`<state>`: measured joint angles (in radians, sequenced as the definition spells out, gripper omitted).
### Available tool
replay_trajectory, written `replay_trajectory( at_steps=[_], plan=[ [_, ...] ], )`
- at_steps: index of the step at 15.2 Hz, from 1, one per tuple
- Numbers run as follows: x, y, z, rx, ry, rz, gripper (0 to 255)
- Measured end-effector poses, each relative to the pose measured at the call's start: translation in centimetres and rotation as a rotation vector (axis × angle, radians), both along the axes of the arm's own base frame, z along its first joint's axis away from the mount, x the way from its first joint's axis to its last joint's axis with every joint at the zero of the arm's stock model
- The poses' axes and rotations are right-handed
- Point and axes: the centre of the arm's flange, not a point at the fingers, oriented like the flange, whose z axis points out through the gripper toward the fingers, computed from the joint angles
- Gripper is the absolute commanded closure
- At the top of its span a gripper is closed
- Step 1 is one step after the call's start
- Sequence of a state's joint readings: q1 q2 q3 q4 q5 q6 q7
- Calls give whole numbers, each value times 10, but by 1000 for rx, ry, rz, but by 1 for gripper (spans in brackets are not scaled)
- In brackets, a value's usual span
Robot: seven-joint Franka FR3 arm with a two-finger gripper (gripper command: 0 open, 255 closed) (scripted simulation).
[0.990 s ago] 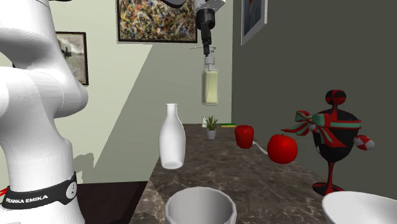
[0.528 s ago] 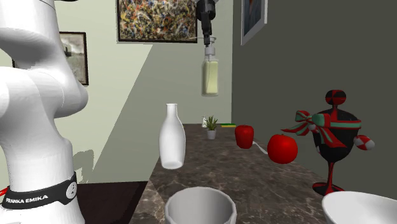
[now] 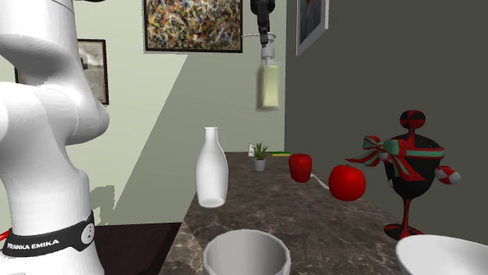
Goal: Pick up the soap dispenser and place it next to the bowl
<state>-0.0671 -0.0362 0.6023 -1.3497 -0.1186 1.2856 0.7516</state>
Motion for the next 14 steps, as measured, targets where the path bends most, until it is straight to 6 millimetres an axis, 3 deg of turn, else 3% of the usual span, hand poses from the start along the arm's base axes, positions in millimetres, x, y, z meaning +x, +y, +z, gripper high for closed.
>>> replay_trajectory(
  at_steps=[14],
  plan=[
    [119,-136,4,1,0,0,255]
  ],
)
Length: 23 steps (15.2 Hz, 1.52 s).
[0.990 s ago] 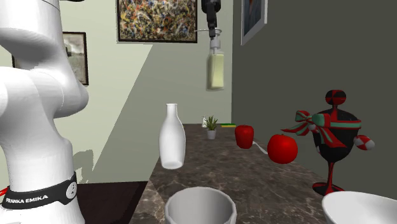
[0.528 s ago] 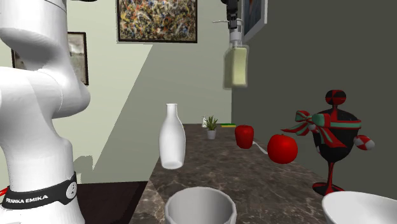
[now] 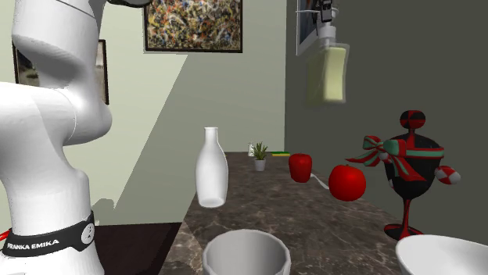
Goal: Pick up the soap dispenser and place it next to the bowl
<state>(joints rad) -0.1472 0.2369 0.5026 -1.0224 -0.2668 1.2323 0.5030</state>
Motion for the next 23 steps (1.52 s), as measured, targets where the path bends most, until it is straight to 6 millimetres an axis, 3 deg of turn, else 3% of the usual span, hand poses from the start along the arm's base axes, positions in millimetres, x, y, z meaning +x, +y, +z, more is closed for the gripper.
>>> replay_trajectory(
  at_steps=[3,6,23],
  plan=[
    [26,-36,-1,1,-1,3,255],
    [37,-50,-13,-1,1,0,255],
    [38,-51,-101,-1,0,1,255]
  ],
)
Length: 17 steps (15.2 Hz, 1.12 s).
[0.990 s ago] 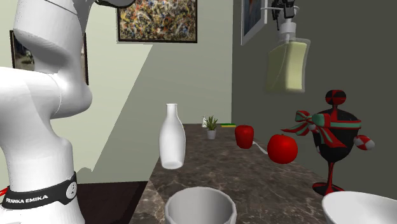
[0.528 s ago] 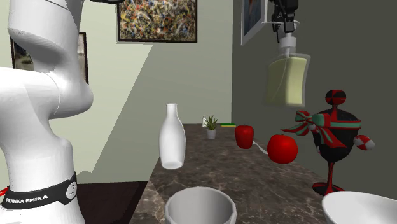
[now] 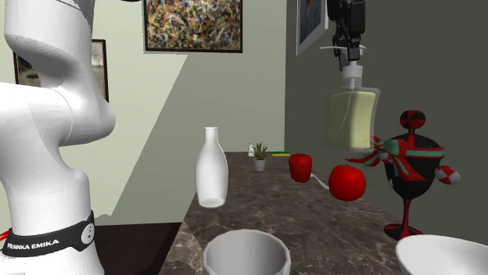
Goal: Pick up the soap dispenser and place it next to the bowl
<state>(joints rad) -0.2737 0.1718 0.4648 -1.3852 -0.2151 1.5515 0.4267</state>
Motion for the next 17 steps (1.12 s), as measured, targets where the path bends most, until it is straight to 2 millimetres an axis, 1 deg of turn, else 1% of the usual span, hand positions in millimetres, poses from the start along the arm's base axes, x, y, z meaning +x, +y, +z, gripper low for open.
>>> replay_trajectory(
  at_steps=[17],
  plan=[
    [1,1,-90,0,0,0,255]
  ],
)
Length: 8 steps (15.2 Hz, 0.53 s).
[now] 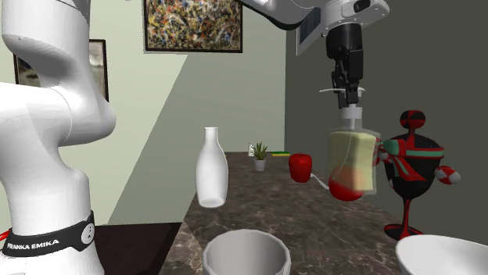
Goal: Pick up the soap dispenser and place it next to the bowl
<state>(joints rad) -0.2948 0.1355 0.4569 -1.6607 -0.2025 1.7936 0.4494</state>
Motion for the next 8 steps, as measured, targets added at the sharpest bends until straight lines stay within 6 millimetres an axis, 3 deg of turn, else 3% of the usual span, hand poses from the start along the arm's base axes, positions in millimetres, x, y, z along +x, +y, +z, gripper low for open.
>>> replay_trajectory(
  at_steps=[8],
  plan=[
    [0,0,-43,0,0,0,255]
  ],
)
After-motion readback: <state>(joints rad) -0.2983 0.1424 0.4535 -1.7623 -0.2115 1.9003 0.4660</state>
